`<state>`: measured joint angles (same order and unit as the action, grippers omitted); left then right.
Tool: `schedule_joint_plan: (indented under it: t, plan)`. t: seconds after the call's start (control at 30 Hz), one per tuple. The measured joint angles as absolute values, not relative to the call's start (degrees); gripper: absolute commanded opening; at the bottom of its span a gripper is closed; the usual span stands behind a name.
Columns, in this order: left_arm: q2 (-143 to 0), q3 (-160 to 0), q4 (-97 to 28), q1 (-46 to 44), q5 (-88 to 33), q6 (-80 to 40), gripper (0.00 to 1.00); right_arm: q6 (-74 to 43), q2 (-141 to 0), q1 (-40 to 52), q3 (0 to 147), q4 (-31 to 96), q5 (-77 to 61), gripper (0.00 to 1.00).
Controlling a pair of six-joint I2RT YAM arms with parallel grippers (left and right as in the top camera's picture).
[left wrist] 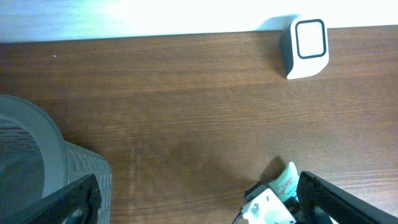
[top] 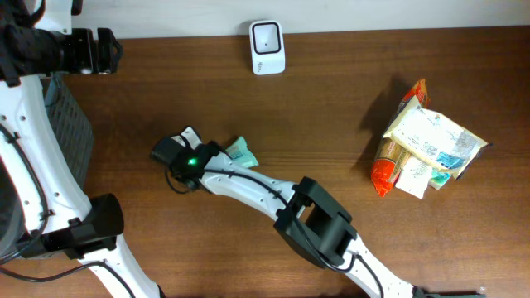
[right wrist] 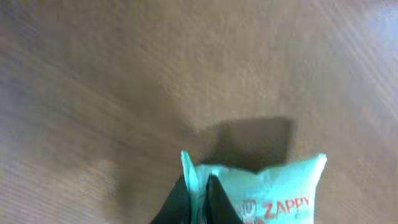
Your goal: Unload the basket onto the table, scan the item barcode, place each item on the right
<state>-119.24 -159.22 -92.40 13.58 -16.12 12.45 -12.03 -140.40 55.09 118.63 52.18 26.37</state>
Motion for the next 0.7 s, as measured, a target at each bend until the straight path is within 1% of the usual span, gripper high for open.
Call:
schedule_joint_plan:
  t: [0.07,0.13,0.23,0.3,0.4,0.53,0.63,0.67,0.7]
  plan:
    - [-119.2,-159.2,-92.4,13.6,-16.1,12.4,0.99,-11.1,-139.4,52.5,125.0,60.7,18.6,0.04]
    - [-119.2,-159.2,-92.4,13.6,-16.1,12.4,0.99,-8.3,-136.4,47.4,132.9,66.3,5.3,0.04]
    - [-119.2,-159.2,-92.3,13.6,-16.1,12.4,0.99,-3.9,-129.6,37.0,139.4,69.5,-20.4,0.04]
    - [-119.2,-159.2,-92.4,13.6,-16.1,12.4,0.99,2.0,-127.3,28.0,140.0,73.2,-41.5,0.04]
    - [-119.2,-159.2,-92.3,13.6,-16.1,12.4,0.99,8.4,-127.8,23.7,136.7,76.8,-54.6,0.04]
    - [-119.2,-159.2,-92.4,13.6,-16.1,12.4,0.99,14.9,-128.7,24.7,130.2,77.2,-62.8,0.04]
    - [-119.2,-159.2,-92.4,13.6,-16.1,12.4,0.99,16.7,-128.7,25.9,123.3,71.3,-65.0,0.04]
    - [-119.2,-159.2,-92.3,13.6,-16.1,12.4,0.99,16.8,-128.7,26.3,120.1,68.0,-65.6,0.04]
    - [-119.2,-159.2,-92.4,13.6,-16.1,12.4,0.99,15.8,-129.1,27.0,115.1,61.7,-66.7,0.04]
